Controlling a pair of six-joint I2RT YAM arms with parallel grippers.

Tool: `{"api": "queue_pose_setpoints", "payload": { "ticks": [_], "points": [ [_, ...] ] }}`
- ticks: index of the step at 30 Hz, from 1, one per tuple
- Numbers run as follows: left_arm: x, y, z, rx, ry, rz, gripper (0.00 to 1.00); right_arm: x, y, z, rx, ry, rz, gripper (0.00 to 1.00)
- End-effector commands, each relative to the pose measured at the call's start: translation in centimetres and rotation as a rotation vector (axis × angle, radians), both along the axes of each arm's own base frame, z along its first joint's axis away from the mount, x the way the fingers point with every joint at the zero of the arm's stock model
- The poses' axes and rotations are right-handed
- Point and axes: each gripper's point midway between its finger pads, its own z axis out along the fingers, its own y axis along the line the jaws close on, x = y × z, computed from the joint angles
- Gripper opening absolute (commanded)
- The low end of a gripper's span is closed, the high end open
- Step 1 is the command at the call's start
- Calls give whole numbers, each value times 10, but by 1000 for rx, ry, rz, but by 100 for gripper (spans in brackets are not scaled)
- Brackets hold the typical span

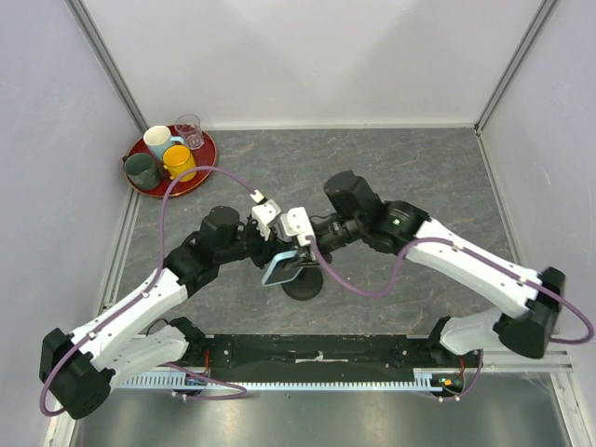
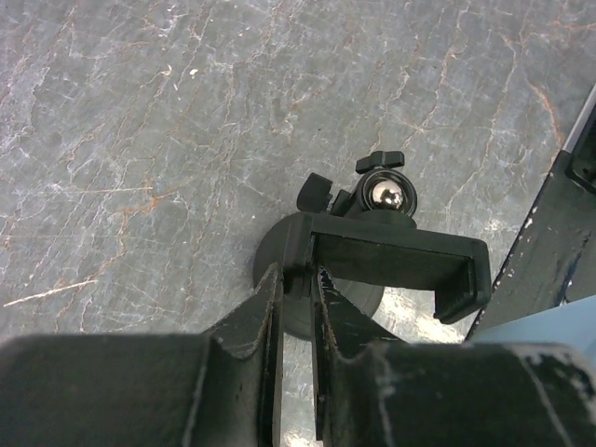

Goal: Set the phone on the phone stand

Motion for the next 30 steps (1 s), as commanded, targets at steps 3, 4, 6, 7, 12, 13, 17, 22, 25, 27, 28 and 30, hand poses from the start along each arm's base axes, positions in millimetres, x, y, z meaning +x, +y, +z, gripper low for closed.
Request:
{"api": "queue_pose_setpoints", "payload": {
  "ticks": [3, 4, 6, 7, 12, 13, 17, 22, 25, 27, 28, 30],
  "points": [
    [-6, -13, 48, -113, -140, -94, 2, 9, 39, 22, 97, -139, 199, 0],
    [-7, -13, 47, -111, -139, -96, 2, 14, 43, 9, 62, -122, 196, 0],
    [-7, -13, 47, -112, -140, -96, 2, 19, 46, 1, 45, -134, 199, 0],
    [-7, -13, 47, -113, -139, -99, 2, 21, 47, -3, 38, -134, 196, 0],
    [-7, -13, 46, -109, -144, -103, 2, 29, 44, -23, -1, -100, 189, 0],
    [-7, -13, 46, -107, -146, -102, 2, 30, 43, -24, 0, -95, 185, 0],
    [-9, -13, 47, -112, -158, -117, 2, 37, 39, -27, 5, -77, 179, 0],
    [-13, -15, 46, -114, -160, -148, 2, 45, 38, -26, 24, -54, 187, 0],
    [-14, -15, 47, -117, -165, -148, 2, 49, 41, -24, 15, -27, 172, 0],
    [-14, -13, 49, -119, -176, -143, 2, 51, 36, -31, -4, -2, 154, 0],
    [-15, -13, 48, -120, -177, -148, 2, 51, 33, -33, -4, 1, 152, 0],
    [-17, -13, 48, -123, -186, -160, 2, 55, 31, -41, -12, 6, 144, 0]
  ]
}}
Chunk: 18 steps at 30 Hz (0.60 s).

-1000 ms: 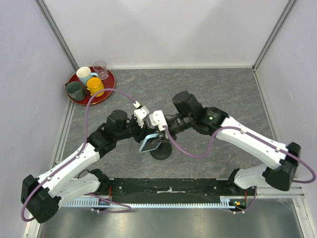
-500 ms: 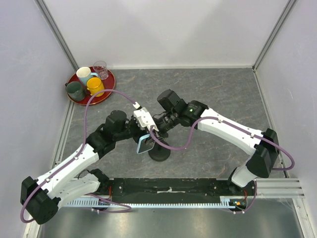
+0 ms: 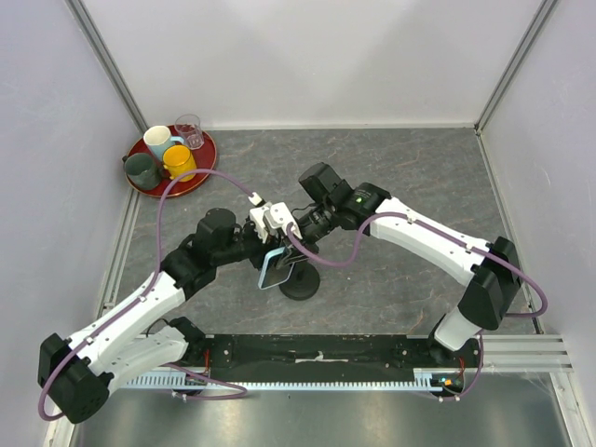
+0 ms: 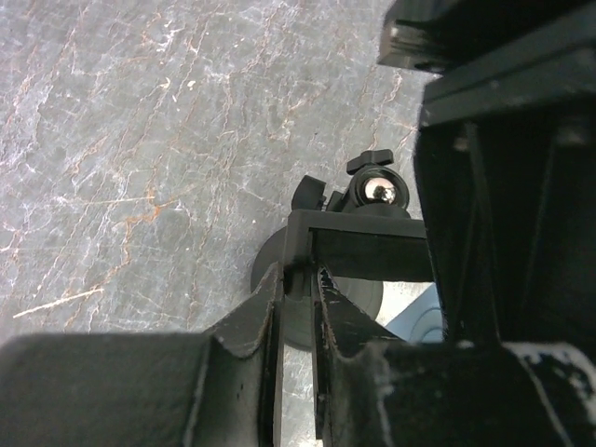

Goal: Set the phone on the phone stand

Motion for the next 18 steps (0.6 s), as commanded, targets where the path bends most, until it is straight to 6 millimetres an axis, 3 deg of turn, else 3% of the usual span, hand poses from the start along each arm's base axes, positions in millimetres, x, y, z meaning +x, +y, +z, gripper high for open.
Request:
{"api": "queue_pose_setpoints", "payload": {
  "ticks": [1, 11, 15, 18],
  "points": [
    [-13, -15, 44, -118, -148, -133, 2, 28, -1, 9, 53, -52, -43, 0],
    [-7, -14, 42, -107, -139, -99, 2, 45, 6, 15, -6, -38, -111, 0],
    [13, 2, 50, -119, -164, 71, 2, 56, -13, -14, -185, 78, -361, 0],
    [26, 14, 56, -186, -140, 231, 2, 50, -30, -35, -292, 168, -505, 0]
  ]
}}
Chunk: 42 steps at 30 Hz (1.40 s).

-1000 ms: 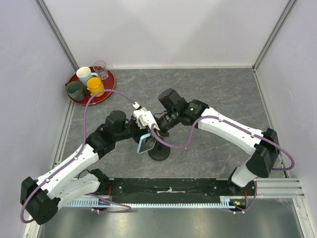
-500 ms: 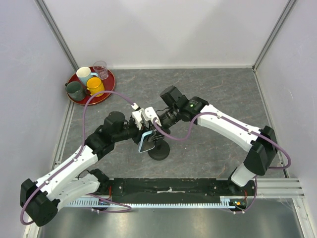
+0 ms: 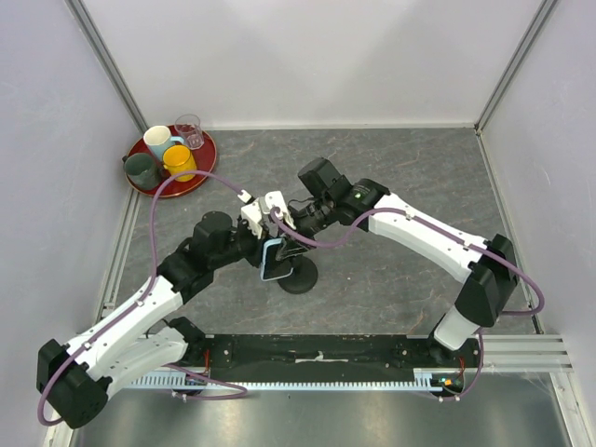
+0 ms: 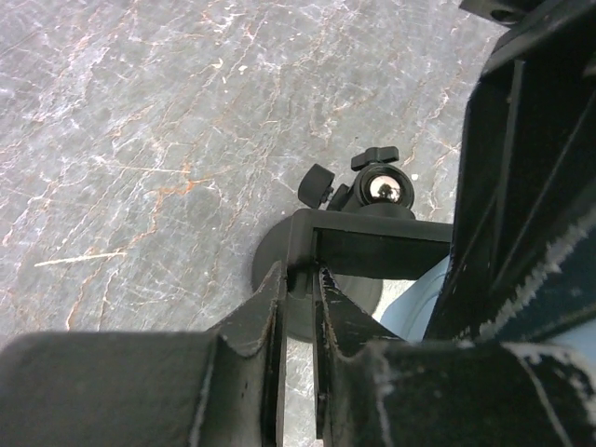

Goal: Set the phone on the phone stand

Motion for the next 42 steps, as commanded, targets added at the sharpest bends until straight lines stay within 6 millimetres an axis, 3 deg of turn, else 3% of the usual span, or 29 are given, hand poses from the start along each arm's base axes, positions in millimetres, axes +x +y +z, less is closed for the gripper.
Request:
{"api": "queue_pose_setpoints", "payload": {
  "ticks": [1, 5, 10, 11, 13, 14, 19, 22, 27, 32, 37, 41, 42],
  "points": [
    [20, 3, 59, -172, -181, 140, 2, 35, -34, -34, -217, 73, -432, 0],
    [28, 10, 68, -272, -157, 263, 2, 50, -65, -44, -289, 65, -727, 0],
    [42, 45, 76, -296, -241, 466, 2, 66, -103, -21, -271, -21, -1008, 0],
    [43, 49, 75, -290, -240, 486, 2, 76, -118, -22, -286, -70, -1110, 0],
    [44, 58, 77, -289, -250, 531, 2, 74, -125, -15, -261, -96, -1200, 0],
    [44, 60, 76, -288, -248, 546, 2, 85, -142, -12, -274, -185, -1314, 0],
    [42, 72, 73, -269, -256, 584, 2, 84, -164, -10, -315, -353, -1542, 0],
    [37, 58, 75, -278, -221, 516, 2, 89, -154, -13, -324, -393, -1580, 0],
    [22, 37, 69, -271, -101, 414, 2, 111, -115, -17, -334, -421, -1529, 0],
    [14, 41, 59, -206, -46, 419, 2, 124, -103, -29, -394, -431, -1476, 0],
    [14, 51, 66, -210, -12, 489, 2, 122, -97, -37, -407, -401, -1463, 0],
    [11, 52, 67, -232, -3, 498, 2, 116, -87, -37, -356, -301, -1386, 0],
    [11, 55, 66, -224, -3, 510, 2, 112, -72, -36, -297, -222, -1321, 0]
  ]
}}
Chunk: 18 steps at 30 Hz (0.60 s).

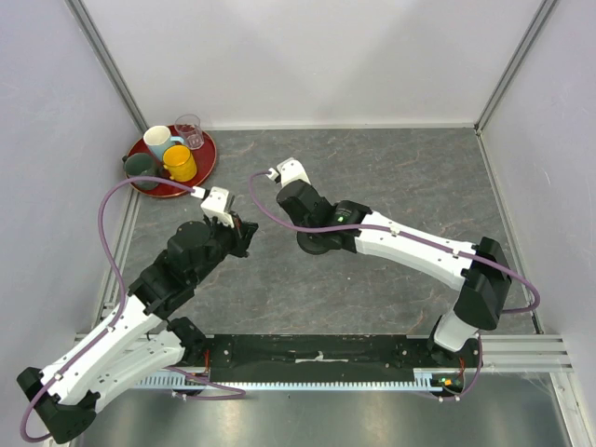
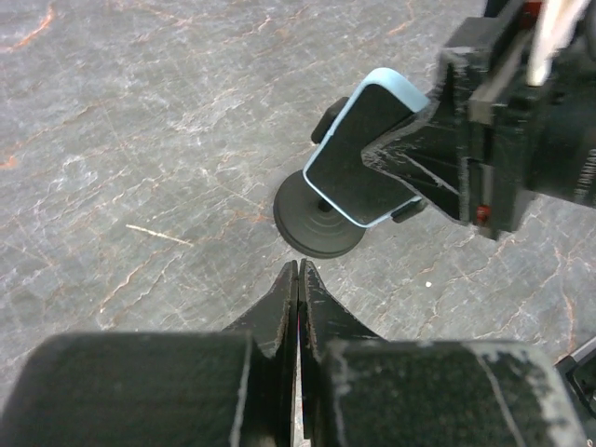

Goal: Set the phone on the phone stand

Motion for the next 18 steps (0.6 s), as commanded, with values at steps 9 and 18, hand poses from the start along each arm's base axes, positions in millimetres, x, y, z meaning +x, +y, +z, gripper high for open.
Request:
{"api": "queue_pose_setpoints", "payload": {
  "ticks": [9, 18],
  "points": [
    [-7, -12, 0, -46, 91, -30, 16, -13, -31, -6, 103, 144, 151, 0],
    [-10, -40, -5, -78, 152, -138, 27, -4, -46, 9, 190, 152, 105, 23]
  ]
}}
